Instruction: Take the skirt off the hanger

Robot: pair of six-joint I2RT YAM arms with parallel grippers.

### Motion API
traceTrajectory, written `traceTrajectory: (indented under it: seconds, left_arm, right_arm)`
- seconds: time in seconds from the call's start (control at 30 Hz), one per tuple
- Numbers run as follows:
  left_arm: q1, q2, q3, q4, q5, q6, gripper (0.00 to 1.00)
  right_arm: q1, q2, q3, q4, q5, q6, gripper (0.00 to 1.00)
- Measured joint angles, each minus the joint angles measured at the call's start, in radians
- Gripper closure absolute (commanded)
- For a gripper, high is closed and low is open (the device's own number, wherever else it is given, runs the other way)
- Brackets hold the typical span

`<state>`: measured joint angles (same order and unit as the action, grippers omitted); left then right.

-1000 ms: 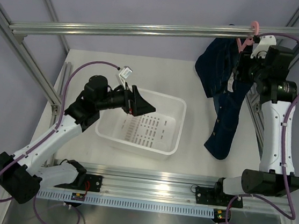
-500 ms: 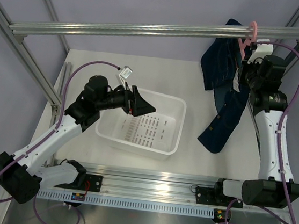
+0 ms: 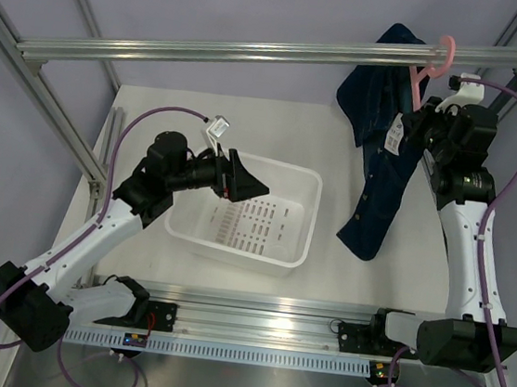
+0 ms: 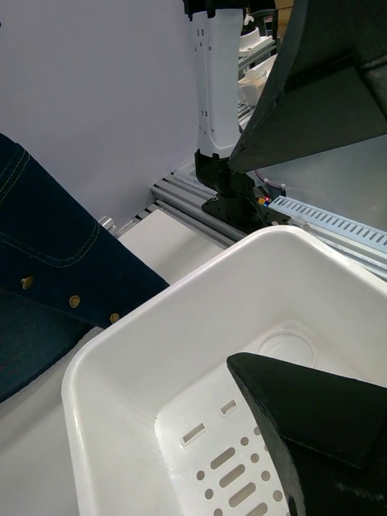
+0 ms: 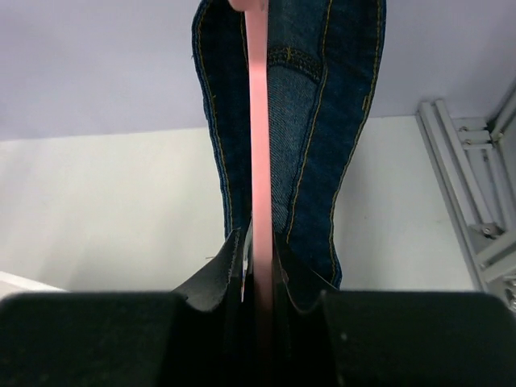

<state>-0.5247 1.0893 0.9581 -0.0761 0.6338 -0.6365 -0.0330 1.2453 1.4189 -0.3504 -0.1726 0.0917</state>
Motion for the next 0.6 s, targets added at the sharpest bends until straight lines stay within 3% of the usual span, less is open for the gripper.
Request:
traceTrajectory:
  seconds: [0.37,0.6]
  left_arm:
    - [0.0,-0.024,0.002,-0.002,0.008,0.013,0.01]
    - [0.0,-0.031,0.043,-0.017,0.021,0.031,0.01]
  right_arm:
    - [-0.062,-0.156,-0.152,0.159,-0.077,0.112,1.0]
    - [-0.062,-0.22,-0.163,0.077,-0.11,0.116,1.0]
